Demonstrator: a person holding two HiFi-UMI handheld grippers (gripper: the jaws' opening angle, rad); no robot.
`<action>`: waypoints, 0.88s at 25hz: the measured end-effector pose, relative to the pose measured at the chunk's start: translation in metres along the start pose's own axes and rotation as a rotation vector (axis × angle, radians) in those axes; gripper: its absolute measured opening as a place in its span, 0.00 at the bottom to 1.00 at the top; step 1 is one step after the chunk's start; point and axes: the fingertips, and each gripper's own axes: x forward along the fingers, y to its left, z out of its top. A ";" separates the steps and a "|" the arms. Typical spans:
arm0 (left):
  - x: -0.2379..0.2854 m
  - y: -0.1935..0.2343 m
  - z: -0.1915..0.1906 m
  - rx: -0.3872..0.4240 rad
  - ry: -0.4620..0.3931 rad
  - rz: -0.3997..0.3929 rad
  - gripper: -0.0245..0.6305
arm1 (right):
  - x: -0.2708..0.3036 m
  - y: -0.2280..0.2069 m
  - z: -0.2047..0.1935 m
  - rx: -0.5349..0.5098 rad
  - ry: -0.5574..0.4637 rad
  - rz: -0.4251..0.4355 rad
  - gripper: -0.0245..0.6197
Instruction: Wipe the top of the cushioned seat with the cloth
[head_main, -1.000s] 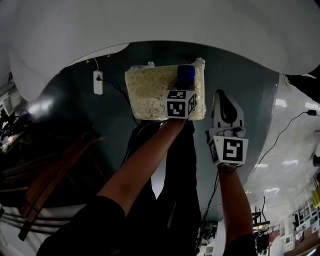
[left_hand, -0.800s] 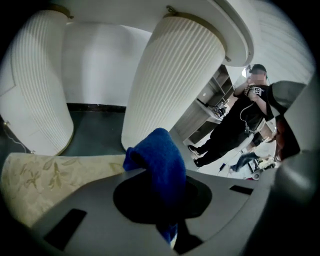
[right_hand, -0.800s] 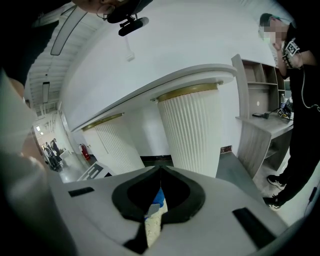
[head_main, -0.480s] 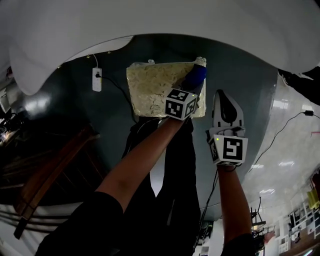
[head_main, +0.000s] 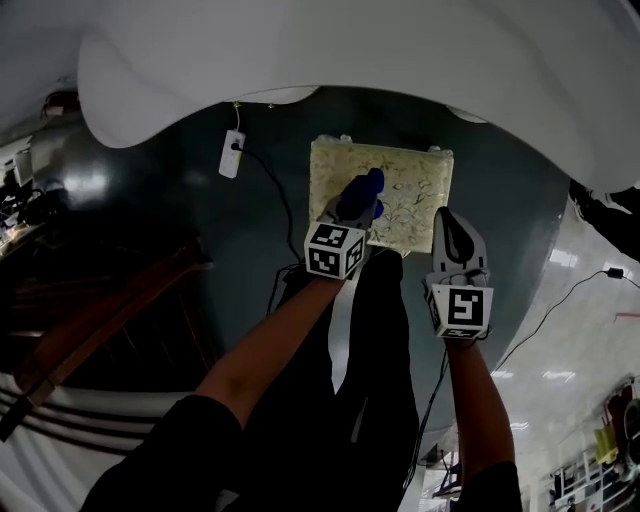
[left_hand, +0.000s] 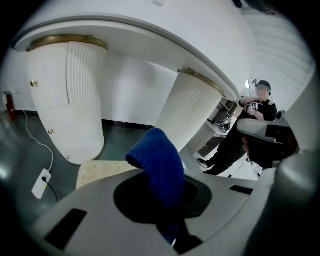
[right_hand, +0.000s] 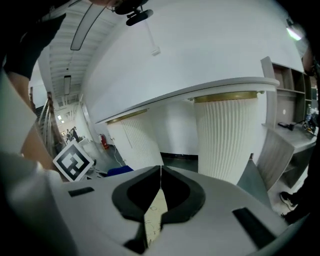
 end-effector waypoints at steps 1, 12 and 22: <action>-0.010 0.008 -0.002 0.001 0.000 -0.002 0.11 | 0.002 0.008 0.003 -0.015 0.003 0.013 0.10; -0.087 0.126 -0.058 -0.047 0.020 0.185 0.11 | 0.050 0.083 0.024 -0.029 -0.030 0.061 0.10; -0.090 0.169 -0.102 -0.075 0.065 0.248 0.11 | 0.068 0.137 0.018 -0.073 -0.010 0.118 0.10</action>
